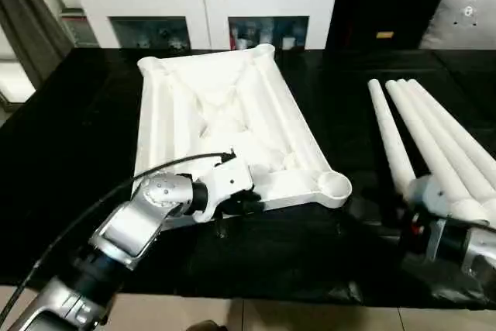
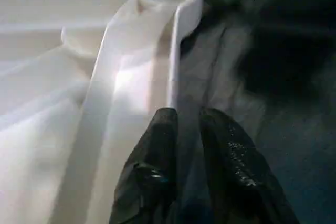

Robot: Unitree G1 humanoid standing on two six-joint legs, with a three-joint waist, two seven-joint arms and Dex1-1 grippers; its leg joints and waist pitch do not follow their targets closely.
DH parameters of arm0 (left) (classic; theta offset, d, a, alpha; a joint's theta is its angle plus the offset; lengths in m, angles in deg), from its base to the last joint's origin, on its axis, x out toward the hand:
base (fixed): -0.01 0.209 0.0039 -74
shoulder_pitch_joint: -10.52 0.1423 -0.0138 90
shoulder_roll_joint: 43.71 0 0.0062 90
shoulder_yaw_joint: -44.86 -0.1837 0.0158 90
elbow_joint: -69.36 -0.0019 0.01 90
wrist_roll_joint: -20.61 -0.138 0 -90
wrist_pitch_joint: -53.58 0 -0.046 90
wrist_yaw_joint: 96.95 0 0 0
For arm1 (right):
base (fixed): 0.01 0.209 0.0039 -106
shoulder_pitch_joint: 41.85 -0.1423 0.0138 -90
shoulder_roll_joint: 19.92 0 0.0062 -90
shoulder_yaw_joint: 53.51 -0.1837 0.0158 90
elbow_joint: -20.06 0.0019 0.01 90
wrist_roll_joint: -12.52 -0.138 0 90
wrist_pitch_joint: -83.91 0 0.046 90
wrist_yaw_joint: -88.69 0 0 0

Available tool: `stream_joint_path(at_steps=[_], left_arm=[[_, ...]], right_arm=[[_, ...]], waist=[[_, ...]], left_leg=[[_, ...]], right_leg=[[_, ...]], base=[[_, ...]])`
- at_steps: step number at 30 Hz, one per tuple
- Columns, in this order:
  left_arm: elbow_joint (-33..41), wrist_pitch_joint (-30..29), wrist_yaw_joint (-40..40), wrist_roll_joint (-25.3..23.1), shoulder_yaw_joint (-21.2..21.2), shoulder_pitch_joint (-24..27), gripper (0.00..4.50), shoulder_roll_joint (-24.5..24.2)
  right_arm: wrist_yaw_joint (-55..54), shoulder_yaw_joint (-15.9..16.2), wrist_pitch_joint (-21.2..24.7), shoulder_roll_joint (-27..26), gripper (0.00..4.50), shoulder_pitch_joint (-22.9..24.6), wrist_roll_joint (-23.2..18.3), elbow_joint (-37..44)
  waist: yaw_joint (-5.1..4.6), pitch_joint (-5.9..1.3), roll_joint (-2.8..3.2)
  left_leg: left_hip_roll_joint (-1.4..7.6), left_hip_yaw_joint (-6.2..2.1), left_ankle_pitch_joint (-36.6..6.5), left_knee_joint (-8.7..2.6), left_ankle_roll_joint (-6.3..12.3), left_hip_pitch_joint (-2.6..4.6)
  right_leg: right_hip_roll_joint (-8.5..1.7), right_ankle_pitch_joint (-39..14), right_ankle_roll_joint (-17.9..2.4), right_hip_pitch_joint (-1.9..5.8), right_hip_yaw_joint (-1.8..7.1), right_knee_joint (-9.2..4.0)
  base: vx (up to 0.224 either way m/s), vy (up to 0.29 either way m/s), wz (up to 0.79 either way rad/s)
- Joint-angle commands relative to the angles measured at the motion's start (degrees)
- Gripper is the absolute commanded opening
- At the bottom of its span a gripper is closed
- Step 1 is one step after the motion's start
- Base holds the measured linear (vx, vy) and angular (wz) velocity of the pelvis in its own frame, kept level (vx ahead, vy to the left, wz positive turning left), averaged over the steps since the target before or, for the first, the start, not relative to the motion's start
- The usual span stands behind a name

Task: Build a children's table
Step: Move table base, then pick table leg

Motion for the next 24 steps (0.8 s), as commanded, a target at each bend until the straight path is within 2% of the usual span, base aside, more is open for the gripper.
stream_joint_path(at_steps=[1,3,4,5,6,7,9,10,11,13,15,16,17,18,19,20,21,22,23,24], left_arm=[[3.7,-0.3,2.7,1.8,4.0,1.3,1.22,1.0],[5.8,1.0,5.5,2.7,6.6,2.7,1.36,2.3],[6.5,1.3,6.4,2.9,7.2,3.2,1.36,2.6],[8.5,1.8,10.1,4.3,10.4,4.5,1.53,4.6],[9.5,1.7,11.9,4.7,11.8,5.2,1.59,5.5],[9.5,1.7,11.9,4.7,11.8,5.2,1.64,5.5],[10.9,0.9,14.9,5.5,14.4,6.1,1.83,7.0],[13.9,-2.0,21.2,6.3,19.7,8.8,1.95,9.9],[14.0,-2.1,21.3,6.3,19.7,8.8,2.04,9.9],[16.3,-2.9,25.3,5.3,22.4,12.2,2.17,11.2],[17.8,-2.7,27.9,4.3,23.4,14.8,2.29,11.9],[17.9,-2.7,28.0,4.3,23.4,14.9,2.41,12.0],[19.2,-3.4,29.8,4.6,23.5,16.9,2.47,12.7],[19.8,-3.5,30.7,4.2,23.4,17.7,2.53,13.1],[20.4,-4.2,31.6,4.0,23.6,18.4,2.59,13.6],[20.6,-4.3,31.9,3.8,23.6,18.6,2.71,13.8],[21.4,-4.9,32.9,3.3,23.9,19.6,2.71,14.4],[21.4,-4.9,32.9,3.3,23.9,19.6,2.81,14.4],[21.5,-5.2,33.3,3.3,24.1,19.8,2.88,14.6],[21.7,-5.5,33.7,3.3,24.0,20.1,2.98,14.5]], right_arm=[[-4.7,-1.1,3.3,-1.4,4.50,-2.3,-1.2,6.8],[-10.0,-1.1,6.1,-3.4,4.50,-3.7,-1.0,11.8],[-11.5,-1.0,6.8,-4.0,4.50,-3.9,-0.6,13.1],[-15.9,0.0,9.9,-5.9,4.50,-4.8,0.9,16.8],[-17.6,0.5,11.1,-6.7,4.50,-5.1,1.3,18.2],[-17.6,0.5,11.1,-6.7,4.50,-5.1,1.3,18.2],[-20.9,0.6,12.0,-8.9,4.50,-5.5,1.9,19.7],[-27.0,0.1,13.8,-13.0,4.50,-5.3,2.1,22.2],[-27.0,0.1,13.9,-13.0,4.50,-5.3,2.1,22.3],[-32.8,0.9,15.2,-15.9,4.50,-4.5,6.2,23.4],[-38.4,1.3,16.0,-19.0,4.50,-4.2,9.2,23.5],[-38.6,1.3,16.0,-19.1,4.50,-4.2,9.3,23.4],[-40.5,2.0,14.8,-20.5,4.50,-4.2,10.3,22.6],[-41.0,2.6,13.9,-20.5,4.50,-4.3,11.5,22.2],[-42.8,2.8,14.0,-21.1,4.50,-4.5,13.1,21.8],[-43.4,2.5,15.1,-21.4,4.50,-4.6,13.0,21.6],[-46.1,1.3,20.3,-23.1,4.50,-5.1,12.0,21.0],[-46.1,1.3,20.3,-23.1,4.50,-5.1,12.0,21.0],[-47.0,1.0,23.6,-23.1,4.50,-5.6,11.7,20.5],[-46.8,1.4,27.7,-22.4,4.50,-6.2,11.5,20.2]], waist=[[0.11,-2.75,-1.59],[-0.21,-2.68,-1.55],[-0.26,-2.79,-1.61],[-0.22,-2.72,-1.55],[-0.32,-2.66,-1.66],[-0.24,-2.72,-1.59],[-0.22,-2.64,-1.49],[-0.33,-2.69,-2.07],[-0.37,-2.71,-1.86],[-0.30,-2.74,-1.94],[-0.37,-2.59,-1.79],[-0.52,-2.47,-1.60],[-0.53,-2.45,-1.69],[-0.83,-2.39,-1.50],[-0.97,-2.43,-1.28],[-1.45,-2.32,-1.05],[-1.77,-2.24,-0.77],[-2.08,-2.17,-0.58],[-2.22,-2.13,-0.92],[-2.59,-2.12,-1.14]], left_leg=[[6.59,-2.82,-8.9,-4.59,7.59,1.53],[6.75,-3.02,-8.4,-4.88,6.99,1.46],[6.62,-2.91,-9.2,-4.82,6.53,1.66],[6.52,-2.84,-9.7,-4.81,6.21,1.69],[6.50,-2.83,-9.3,-4.87,5.55,1.60],[6.41,-2.83,-9.6,-4.85,5.14,1.60],[6.26,-2.72,-10.4,-4.93,4.11,1.73],[6.48,-2.79,-9.8,-5.07,3.50,1.57],[6.47,-2.88,-9.3,-5.06,3.37,1.53],[6.36,-2.88,-9.2,-5.10,3.15,1.59],[6.20,-2.85,-10.3,-5.34,1.80,1.76],[6.53,-3.21,-12.1,-5.80,-0.16,2.00],[6.90,-3.56,-13.5,-6.06,-1.70,2.31],[7.59,-4.36,-16.6,-6.69,-4.59,2.70],[8.15,-4.91,-18.1,-6.95,-5.98,3.09],[9.48,-6.08,-19.8,-7.69,-7.36,3.40],[10.76,-7.23,-22.0,-8.63,-7.49,3.77],[11.39,-7.72,-24.7,-9.45,-6.27,3.61],[11.44,-7.80,-25.9,-9.55,-5.59,3.61],[10.46,-7.39,-26.1,-9.15,-3.43,3.08]], right_leg=[[-5.15,1.1,-16.4,1.22,2.22,-3.96],[-5.04,1.4,-15.6,1.14,2.31,-3.80],[-5.06,0.8,-15.3,1.06,2.32,-3.93],[-5.13,0.2,-15.1,0.97,2.38,-4.03],[-5.04,0.2,-15.0,1.02,2.40,-4.08],[-5.07,-0.4,-14.6,0.99,2.44,-4.13],[-4.88,-1.5,-14.0,0.71,2.50,-4.30],[-4.90,-0.6,-14.0,0.86,2.53,-4.03],[-4.94,0.2,-14.2,0.85,2.45,-3.87],[-4.68,0.4,-13.3,0.80,2.46,-4.03],[-4.41,-0.2,-12.3,0.54,2.49,-4.19],[-3.83,-1.1,-11.5,0.38,2.27,-4.17],[-3.39,-1.4,-10.9,0.28,2.10,-4.05],[-2.42,-1.1,-9.7,0.28,1.70,-3.77],[-1.95,-0.7,-9.0,0.17,1.45,-3.49],[-1.47,0.3,-7.7,0.00,1.11,-2.93],[-1.14,0.1,-7.4,-0.26,0.71,-2.15],[-1.22,-1.1,-7.1,-0.25,0.41,-1.62],[-1.34,-1.6,-7.1,-0.33,0.46,-1.57],[-1.77,-1.8,-8.6,0.03,0.70,-2.34]], base=[[0.000,0.000,0.00],[0.000,0.000,0.00],[0.000,0.000,0.00],[0.000,0.000,0.00],[0.000,0.000,0.00],[0.000,0.000,0.00],[0.000,0.000,0.00],[0.000,0.000,0.00],[0.000,0.000,0.00],[0.000,0.000,0.00],[0.000,0.000,0.00],[0.000,0.000,0.00],[0.000,0.000,0.00],[0.000,0.000,0.00],[0.000,0.000,0.00],[0.000,0.000,0.00],[0.000,0.000,0.00],[-0.022,-0.069,0.06],[-0.031,-0.105,0.03],[-0.031,-0.105,0.03]])
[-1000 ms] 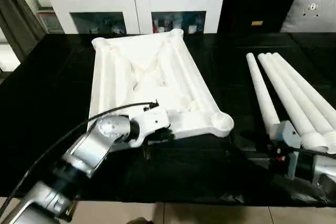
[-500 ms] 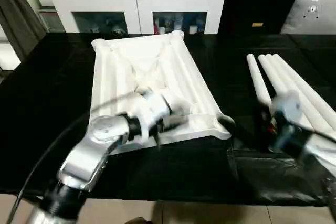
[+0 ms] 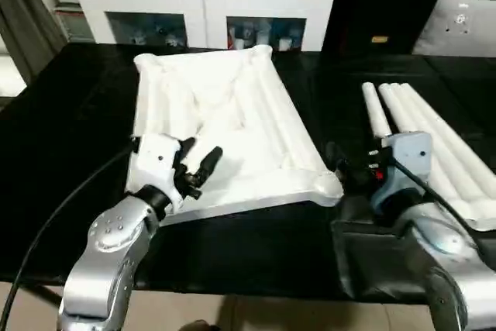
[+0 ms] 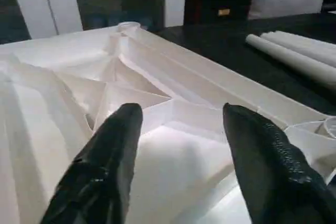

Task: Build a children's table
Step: Pick table leg

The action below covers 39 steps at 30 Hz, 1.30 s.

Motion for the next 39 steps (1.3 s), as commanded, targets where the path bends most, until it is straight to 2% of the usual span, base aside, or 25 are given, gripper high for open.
stream_joint_path(at_steps=[1,3,5,6,7,8,9,10,12,13,14,15,17,18,19,20,21,22,23,24,25,26,28,31,39], left_arm=[[1.1,-0.8,0.7,-0.5,-0.3,0.0,3.07,0.2],[0.2,-0.5,1.5,-1.5,-0.7,-0.4,3.23,-0.3],[-0.9,-0.4,2.4,-2.3,-1.0,-1.2,3.38,-0.4],[-1.4,-0.6,3.1,-3.1,-1.6,-1.7,3.50,-0.4],[-1.5,-0.6,3.2,-3.3,-1.7,-1.8,3.59,-0.4],[-2.0,-0.6,3.4,-3.9,-2.3,-2.1,3.64,-0.4],[-2.2,-0.5,3.5,-4.1,-2.5,-2.4,3.66,-0.4],[-2.4,-0.3,3.6,-4.3,-2.7,-2.5,3.73,-0.4],[-3.5,0.1,3.7,-4.0,-2.9,-3.6,4.00,0.2],[-3.7,0.1,3.8,-4.0,-3.0,-3.8,4.07,0.3],[-4.0,0.1,3.9,-4.1,-3.1,-4.1,4.09,0.4],[-4.0,0.1,3.9,-4.1,-3.1,-4.1,4.09,0.4],[-4.3,0.2,4.0,-4.3,-3.6,-4.5,4.33,0.4],[-4.3,0.2,4.0,-4.3,-3.6,-4.5,4.44,0.4],[-4.3,0.3,4.0,-4.4,-3.7,-4.6,4.49,0.3],[-4.3,0.3,4.0,-4.4,-3.7,-4.6,4.50,0.3],[-4.8,0.5,3.8,-5.3,-4.2,-4.9,4.50,-0.3],[-5.0,0.5,3.8,-5.4,-4.3,-5.0,4.50,-0.4],[-5.7,0.3,3.8,-5.7,-4.5,-5.3,4.50,-0.7],[-6.8,0.7,3.5,-7.0,-5.3,-5.8,4.50,-1.4],[-6.9,1.2,3.2,-7.4,-5.6,-5.8,4.50,-1.8],[-7.0,1.5,3.1,-7.6,-5.8,-5.9,4.50,-2.1],[-6.6,-0.2,1.2,-5.4,-5.7,-5.9,4.50,-2.6],[-6.1,-1.0,-2.7,-2.9,-6.2,-6.0,4.50,-4.1],[-5.5,-1.5,-16.2,-0.2,-10.7,-7.7,4.50,-11.5]], right_arm=[[-0.8,-1.2,4.3,0.7,4.50,-0.4,0.1,-0.9],[1.2,0.2,0.6,1.6,4.50,-0.7,1.1,-1.0],[1.3,0.9,-2.6,1.7,4.50,-0.9,2.9,-1.7],[0.5,1.1,-2.0,1.6,4.50,-1.4,3.3,-2.6],[0.4,1.1,-1.8,1.6,4.50,-1.5,3.2,-2.7],[0.9,0.8,-2.0,1.1,4.50,-2.0,2.0,-3.1],[1.7,0.5,-2.7,0.7,4.50,-2.1,1.0,-3.1],[2.2,0.2,-3.3,0.4,4.50,-2.2,0.3,-3.0],[3.5,0.4,-3.3,0.1,4.50,-2.5,-0.9,-2.9],[3.2,0.5,-3.5,0.0,4.50,-2.6,-0.7,-3.0],[3.4,0.9,-3.9,-0.2,4.50,-2.7,-0.4,-3.2],[3.4,0.9,-3.9,-0.2,4.50,-2.7,-0.4,-3.2],[3.8,1.6,-4.1,-0.4,4.50,-2.9,0.1,-3.6],[3.8,1.6,-4.1,-0.4,4.50,-2.9,0.1,-3.6],[3.9,1.7,-4.2,-0.6,4.50,-3.0,0.1,-3.8],[3.9,1.7,-4.2,-0.6,4.50,-3.0,0.1,-3.8],[3.4,1.7,-4.3,-0.9,4.50,-3.5,0.4,-5.1],[3.2,1.6,-4.0,-1.0,4.50,-3.7,0.5,-5.4],[2.3,1.1,-3.1,-1.3,4.50,-4.3,0.6,-6.6],[3.5,1.4,-1.8,-0.9,4.50,-5.4,-0.4,-7.6],[3.4,2.1,-2.6,-0.2,4.50,-6.1,1.0,-8.5],[3.2,2.7,-3.4,0.3,4.50,-6.7,2.2,-9.2],[2.2,2.3,-1.7,0.3,4.50,-8.5,2.9,-11.1],[0.3,2.3,3.7,0.8,4.50,-11.1,4.2,-14.1],[1.4,1.0,12.4,-1.1,4.50,-21.8,1.0,-25.7]], waist=[[-1.05,-2.30,-0.18],[-0.61,-2.28,-1.59],[0.42,-2.07,-1.62],[0.25,-2.52,-0.52],[-0.99,-2.23,1.00],[-1.30,-2.59,1.90],[-2.29,-2.64,2.52],[-1.97,-2.85,2.63],[-1.55,-2.22,0.32],[-0.27,-2.43,-1.52],[0.84,-2.59,-2.58],[1.96,-2.45,-2.80],[2.08,-2.39,-2.80],[2.09,-3.22,-1.08],[1.72,-4.12,1.68],[0.91,-4.73,2.66],[-0.52,-4.72,2.00],[-0.28,-4.95,1.68],[0.20,-4.28,0.53],[1.47,-4.08,-0.74],[2.36,-4.33,-3.00],[4.08,-4.04,-2.33],[4.22,-3.30,-2.56],[3.39,-2.59,-1.77],[1.77,-3.81,-0.01]], left_leg=[[7.25,-4.27,-28.0,-7.39,0.22,2.47],[1.11,0.02,-21.1,-1.88,2.87,0.98],[0.82,0.14,-7.2,1.40,6.70,-0.84],[1.87,-0.27,-4.5,-0.60,6.74,-0.02],[6.35,-3.14,-8.7,-4.09,6.52,2.00],[11.54,-6.38,-14.3,-6.46,6.14,3.19],[15.94,-9.24,-22.8,-10.04,5.39,2.68],[15.45,-9.21,-24.3,-10.49,5.30,3.05],[11.15,-5.79,-29.3,-9.39,5.05,2.46],[1.08,0.09,-21.9,-0.20,3.50,0.41],[-0.74,0.99,-15.5,5.56,4.43,-0.21],[-0.69,0.23,-7.4,8.32,5.81,-3.15],[-1.12,-0.68,-5.7,6.77,5.52,-3.50],[-0.17,-1.46,-4.8,3.38,7.19,-1.89],[5.15,-4.21,0.5,-0.14,10.27,1.49],[13.55,-9.44,3.4,-2.94,14.35,4.33],[18.97,-12.84,10.6,-5.07,20.73,5.00],[17.20,-12.34,14.8,-3.73,22.38,5.99],[13.04,-9.66,19.1,-2.48,26.00,4.53],[4.91,-4.25,10.0,-0.37,20.20,0.82],[-0.24,-1.29,3.1,2.37,12.47,-2.22],[0.83,-1.44,0.8,1.47,7.59,-1.30],[2.14,-1.19,-4.7,-1.42,-2.36,-0.44],[2.49,-0.87,-12.7,-3.26,-7.00,0.59],[3.31,-1.54,-15.4,-4.83,-8.63,1.41]], right_leg=[[-3.52,-4.2,-12.0,-0.09,1.76,-4.53],[-4.62,-13.1,-17.8,1.10,1.40,-8.58],[-6.28,-18.2,-17.3,2.32,1.95,-10.23],[-3.23,-19.2,-13.8,1.51,-0.54,-10.16],[0.13,-19.0,-9.3,-0.20,-2.51,-8.31],[-0.13,-17.5,-6.9,-0.78,-2.21,-4.96],[-1.29,-11.5,-3.9,-0.41,-0.65,3.30],[-1.30,-10.1,-3.7,-0.78,-0.20,4.19],[-3.27,-4.9,-8.5,-0.92,3.17,1.39],[-4.23,-8.5,-17.8,-0.11,3.42,-6.66],[-6.02,-12.4,-20.5,0.89,4.33,-8.39],[-6.35,-12.6,-21.3,2.70,5.22,-8.25],[-4.70,-7.6,-17.6,3.54,3.81,-7.57],[-3.06,-5.2,-12.3,3.61,2.41,-7.92],[-0.83,-3.1,-4.1,2.65,-0.75,-7.75],[-0.71,-4.6,-0.8,-0.18,-1.67,-2.32],[-3.13,-10.4,2.2,-3.59,0.25,5.65],[-3.55,-8.8,1.6,-5.66,1.81,7.21],[-4.87,-1.6,-0.5,-5.89,4.83,5.46],[-4.12,3.3,-2.7,-2.78,5.29,-0.98],[-6.36,2.2,-3.8,0.30,5.65,-4.04],[-7.84,-3.5,-1.8,-0.27,6.12,-4.95],[-5.19,-21.0,4.5,-0.20,5.84,-5.35],[-3.34,-31.3,3.7,-1.39,4.94,-6.10],[-1.99,-4.9,-7.0,-0.60,4.12,-3.76]], base=[[-0.032,-0.128,0.03],[-0.018,-0.134,0.03],[-0.019,-0.116,-0.01],[-0.022,-0.110,-0.01],[-0.054,-0.093,0.04],[-0.054,-0.075,-0.02],[-0.054,-0.075,-0.02],[-0.016,-0.107,0.04],[-0.010,-0.164,0.07],[-0.011,-0.174,-0.02],[-0.015,-0.164,-0.02],[-0.015,-0.164,-0.02],[-0.018,-0.127,0.01],[-0.019,-0.112,0.06],[-0.013,-0.112,0.18],[-0.012,-0.111,0.06],[-0.012,-0.111,0.06],[-0.028,-0.120,-0.01],[-0.063,-0.146,0.04],[-0.063,-0.146,0.04],[-0.090,-0.170,-0.12],[-0.095,-0.180,-0.17],[-0.093,-0.160,-0.13],[-0.071,-0.064,-0.05],[-0.005,0.028,-0.02]])
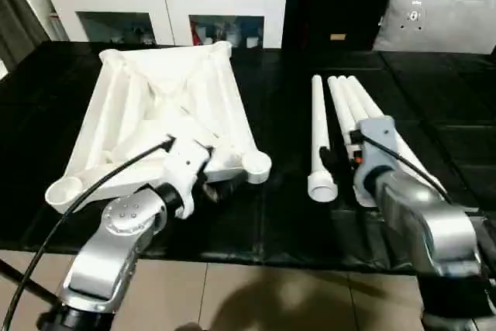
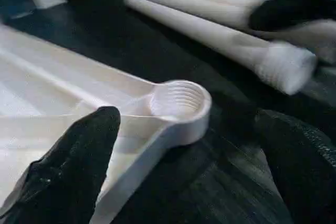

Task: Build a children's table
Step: Pick table leg

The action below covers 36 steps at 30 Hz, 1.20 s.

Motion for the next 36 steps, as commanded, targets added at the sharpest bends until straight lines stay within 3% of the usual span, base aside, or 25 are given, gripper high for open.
stream_joint_path(at_steps=[1,2,3,6,7,8,9,10,16,22,23,27,36], left_arm=[[0.5,0.3,-3.5,0.8,-1.5,-1.2,4.50,-1.6],[0.5,0.3,-3.5,0.8,-1.5,-1.2,4.50,-1.6],[0.7,-0.3,-4.7,1.5,-1.8,-1.4,4.50,-2.1],[2.0,-2.6,-8.0,2.9,-3.5,-1.8,4.50,-4.4],[2.0,-2.5,-8.0,2.9,-3.5,-1.8,4.50,-4.4],[2.0,-2.5,-8.0,2.8,-3.5,-1.8,4.50,-4.5],[2.0,-2.6,-8.0,2.7,-3.4,-1.8,4.50,-4.5],[2.0,-2.6,-8.1,2.7,-3.4,-1.8,4.50,-4.5],[2.2,-3.4,-8.7,3.2,-3.7,-1.9,4.50,-5.4],[2.4,-3.6,-9.0,3.1,-3.7,-1.9,4.50,-5.8],[2.5,-3.6,-9.0,3.1,-3.8,-2.0,4.50,-5.7],[2.2,-3.6,-9.0,3.2,-4.1,-2.2,4.50,-5.7],[-1.1,-1.1,-9.5,2.3,-4.9,-2.5,4.50,-5.3]], right_arm=[[1.0,0.3,1.7,-0.6,4.50,-4.0,-0.3,-4.7],[1.0,0.3,1.7,-0.6,4.50,-4.0,-0.3,-4.7],[0.9,0.5,2.9,-0.9,4.50,-6.1,0.1,-7.3],[-2.4,-0.2,7.1,-1.5,4.50,-12.5,2.3,-16.8],[-2.9,-0.6,7.2,-1.6,4.50,-13.3,2.4,-17.9],[-3.4,-1.3,7.4,-2.0,4.50,-14.1,2.2,-19.1],[-3.5,-1.7,7.3,-2.3,4.50,-14.7,2.0,-20.1],[-3.5,-1.7,7.3,-2.4,4.50,-14.8,1.9,-20.3],[1.2,-3.2,6.2,-3.5,3.96,-18.9,-1.1,-30.5],[1.0,-3.9,6.2,-2.9,3.51,-20.4,-0.3,-35.3],[1.1,-4.1,6.2,-2.9,3.38,-20.5,-0.4,-35.5],[2.6,-5.4,6.3,-2.3,3.08,-21.6,-1.7,-38.8],[3.2,-5.9,5.9,-1.7,2.34,-22.3,-1.2,-40.6]], waist=[[-0.17,-3.22,0.67],[-0.34,-3.19,0.59],[-0.26,-3.22,0.93],[-0.39,-3.17,0.40],[-0.27,-3.06,0.50],[-0.27,-3.06,-0.09],[-0.07,-3.20,-0.14],[0.07,-3.22,0.08],[-0.04,-3.22,-0.12],[0.17,-3.27,-0.11],[0.21,-3.28,-0.41],[0.22,-3.21,-0.18],[0.39,-3.32,-0.13]], left_leg=[[0.96,0.27,-14.7,-3.89,-3.70,1.02],[0.82,0.34,-14.6,-3.82,-3.71,1.04],[0.80,0.52,-14.1,-3.70,-3.60,1.08],[0.69,0.90,-13.5,-3.57,-3.34,1.11],[0.77,1.12,-13.5,-3.55,-3.37,1.12],[0.82,1.31,-13.5,-3.52,-3.17,1.15],[0.90,1.35,-12.5,-3.49,-2.95,1.09],[0.98,1.32,-11.5,-3.52,-2.93,0.99],[1.00,1.45,-11.5,-3.43,-2.52,0.91],[1.14,1.69,-10.8,-3.40,-2.43,1.01],[1.18,1.79,-10.8,-3.40,-2.22,1.07],[1.36,2.07,-11.9,-3.42,-2.39,1.21],[1.39,2.26,-11.5,-3.35,-2.46,1.24]], right_leg=[[-2.61,-3.8,-8.2,2.17,1.38,-4.75],[-2.55,-3.6,-8.7,2.11,1.35,-4.65],[-2.78,-3.1,-9.2,2.26,1.44,-4.62],[-2.88,-4.0,-10.4,2.27,1.46,-4.56],[-2.95,-4.8,-10.3,2.22,1.52,-4.75],[-2.96,-5.1,-10.2,2.24,1.59,-4.93],[-3.12,-4.7,-10.0,2.46,1.61,-4.79],[-3.10,-3.6,-9.8,2.52,1.57,-4.64],[-3.16,-2.9,-10.4,2.62,1.48,-4.50],[-3.10,-2.8,-10.7,2.54,1.42,-4.47],[-3.12,-3.2,-10.7,2.54,1.43,-4.44],[-3.17,-5.3,-10.4,2.32,1.45,-4.62],[-3.08,-4.3,-10.4,2.30,1.42,-4.64]], base=[[0.000,0.000,0.00],[0.000,0.000,0.00],[0.000,0.000,0.00],[0.000,0.000,0.00],[0.000,0.000,0.00],[0.000,0.000,0.00],[0.000,0.000,0.00],[0.000,0.000,0.00],[0.000,0.000,0.00],[0.000,0.000,0.00],[0.000,0.000,0.00],[0.000,0.000,0.00],[0.000,0.000,0.00]])
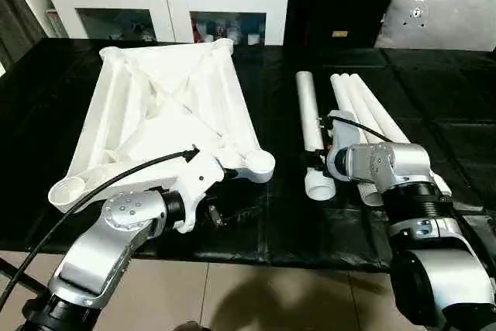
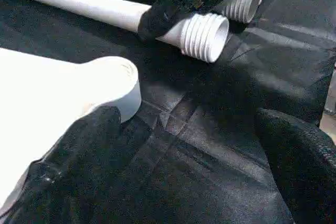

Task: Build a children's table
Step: Pick table leg

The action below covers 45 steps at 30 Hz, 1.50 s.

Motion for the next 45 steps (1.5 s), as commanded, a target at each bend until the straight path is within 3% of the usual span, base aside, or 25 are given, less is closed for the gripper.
stream_joint_path(at_steps=[1,8,13,17,19,20,21,23,24,25,29,32,34,36,38,39,42,43,45], left_arm=[[-1.1,1.0,-0.4,-0.9,-0.3,-0.9,4.50,-0.1],[-2.2,2.2,-0.2,-1.2,-0.6,-1.3,4.50,0.0],[-3.2,4.3,1.0,-1.4,0.2,-1.2,4.50,0.9],[-3.9,6.1,3.4,-1.2,2.2,-0.9,4.50,2.6],[-4.2,7.0,6.3,-0.5,4.6,-2.0,4.50,4.8],[-4.7,8.3,8.9,-0.5,6.1,-3.4,4.50,6.6],[-4.8,7.7,10.6,-0.1,7.0,-4.9,4.50,7.9],[-5.0,7.3,11.9,0.2,7.7,-6.1,4.50,8.8],[-5.0,7.1,12.9,0.5,8.2,-7.1,4.50,9.5],[-5.6,5.3,15.9,0.7,9.3,-10.0,4.50,11.5],[-8.1,4.0,18.9,1.9,11.3,-13.9,4.50,14.6],[-11.5,4.5,21.3,5.5,14.7,-18.9,4.50,19.0],[-13.2,4.8,22.0,8.1,16.3,-21.6,4.50,20.9],[-14.9,-0.3,21.6,12.9,18.6,-25.7,4.50,22.8],[-16.4,-2.4,22.0,15.1,20.1,-27.6,4.50,23.9],[-17.6,-2.7,22.5,16.0,20.9,-28.6,4.50,24.6],[-19.7,-4.0,23.0,19.4,23.1,-30.8,4.50,26.7],[-19.6,-5.2,23.0,21.3,23.9,-31.2,4.50,27.5],[-19.1,-6.5,23.0,24.8,25.0,-31.9,4.50,29.1]], right_arm=[[-0.5,-0.3,0.1,0.7,2.21,-0.5,0.1,-1.8],[-2.0,-1.7,-1.4,0.5,1.97,-0.9,0.5,-2.6],[-2.9,-2.4,-3.7,0.6,1.93,0.2,0.6,1.0],[-3.9,-6.1,-6.4,-0.2,1.91,2.1,-1.8,7.9],[-3.9,-9.8,-7.9,-1.0,1.91,3.6,-4.7,14.0],[-2.5,-10.6,-13.8,-1.8,1.91,5.5,-5.8,18.3],[-1.6,-10.3,-15.2,-1.7,1.91,6.6,-6.0,20.4],[-1.0,-10.1,-15.9,-1.6,1.91,7.5,-6.0,21.9],[-0.5,-10.3,-16.4,-1.8,1.91,8.0,-6.5,22.8],[3.1,-12.1,-14.0,-1.7,1.91,9.1,-10.4,25.1],[10.0,-14.2,-15.8,-1.9,1.91,11.9,-15.9,29.7],[17.4,-14.0,-17.0,-1.5,1.91,16.0,-21.0,34.6],[20.4,-13.3,-17.6,-1.2,1.91,17.4,-22.7,35.8],[23.6,-13.6,-17.1,-1.7,1.91,18.0,-25.6,37.0],[24.8,-14.0,-16.8,-1.9,1.91,18.2,-27.1,37.4],[25.2,-14.2,-16.8,-2.2,1.90,18.2,-27.7,37.3],[28.4,-14.2,-16.0,-2.4,1.89,19.2,-30.5,37.9],[29.8,-13.9,-15.5,-2.3,1.89,19.8,-31.6,38.5],[31.9,-12.5,-15.1,-1.7,1.89,20.9,-32.3,39.4]], waist=[[0.13,-3.47,0.15],[0.28,-3.29,0.00],[0.49,-3.39,-0.14],[0.78,-3.78,-0.36],[0.86,-3.83,-0.37],[0.96,-3.79,-0.07],[1.07,-3.84,-0.26],[1.06,-3.73,-0.31],[0.97,-3.66,-0.05],[0.95,-3.65,0.20],[1.12,-3.84,-0.28],[1.24,-3.83,-0.48],[1.46,-3.94,-0.21],[1.57,-3.83,-0.08],[1.49,-3.78,-0.36],[1.49,-3.62,-0.80],[1.65,-3.66,-0.74],[1.72,-3.71,-0.99],[2.10,-3.78,-0.80]], left_leg=[[0.82,0.54,-11.7,-3.45,-2.80,1.27],[0.91,0.60,-13.4,-3.61,-3.14,1.46],[0.95,0.67,-12.1,-3.58,-3.01,1.33],[0.95,0.75,-8.8,-3.32,-2.22,1.15],[0.92,0.84,-7.5,-3.19,-1.58,1.01],[0.98,0.80,-7.7,-3.22,-1.52,0.98],[1.03,0.89,-8.3,-3.08,-1.12,1.10],[0.92,0.77,-8.2,-3.24,-1.13,0.95],[0.90,0.75,-9.1,-3.26,-1.30,1.03],[0.85,0.70,-9.7,-3.24,-1.43,1.09],[0.87,0.67,-8.8,-3.03,-0.40,0.86],[0.75,0.74,-7.3,-2.93,0.90,0.66],[0.83,0.55,-7.3,-2.81,1.35,0.67],[0.74,0.52,-8.0,-2.85,1.40,0.67],[0.53,0.65,-8.2,-2.67,1.40,0.65],[0.49,0.71,-8.5,-2.74,1.64,0.58],[0.61,0.63,-7.7,-2.74,2.22,0.49],[0.63,0.68,-7.3,-2.72,2.48,0.46],[0.80,0.62,-6.5,-2.67,2.93,0.50]], right_leg=[[-2.78,-4.5,-10.4,2.32,1.44,-4.69],[-2.86,-7.5,-10.2,2.14,1.47,-4.90],[-2.86,-6.2,-9.6,2.19,1.49,-4.86],[-2.79,-1.4,-9.2,2.57,1.58,-4.48],[-2.64,1.6,-9.3,2.53,1.53,-4.30],[-2.73,1.7,-9.2,2.53,1.53,-4.31],[-2.80,1.4,-9.0,2.41,1.56,-4.55],[-2.69,0.8,-9.0,2.60,1.43,-4.48],[-2.68,-0.6,-9.0,2.51,1.43,-4.63],[-2.64,-1.7,-9.1,2.51,1.44,-4.61],[-2.79,-0.2,-9.1,2.89,1.50,-4.67],[-2.69,2.0,-9.9,3.04,1.41,-4.75],[-2.85,2.3,-10.8,3.09,1.28,-4.68],[-2.95,0.6,-11.2,3.04,1.22,-4.80],[-2.91,-0.5,-11.9,3.01,1.21,-4.86],[-2.90,-2.1,-12.0,3.00,1.17,-5.15],[-3.01,-2.8,-11.7,3.10,1.15,-5.20],[-2.98,-2.3,-11.7,3.13,1.16,-5.20],[-3.08,-0.6,-12.1,3.15,1.13,-5.01]], base=[[0.000,0.000,0.00],[0.000,0.000,0.00],[0.000,0.000,0.00],[0.000,0.000,0.00],[0.000,0.000,0.00],[0.000,0.000,0.00],[0.000,0.000,0.00],[0.000,0.000,0.00],[0.000,0.000,0.00],[0.000,0.000,0.00],[0.000,0.000,0.00],[0.000,0.000,0.00],[0.000,0.000,0.00],[0.000,0.000,0.00],[0.000,0.000,0.00],[0.000,0.000,0.00],[0.000,0.000,0.00],[0.000,0.000,0.00],[0.000,0.000,0.00]])
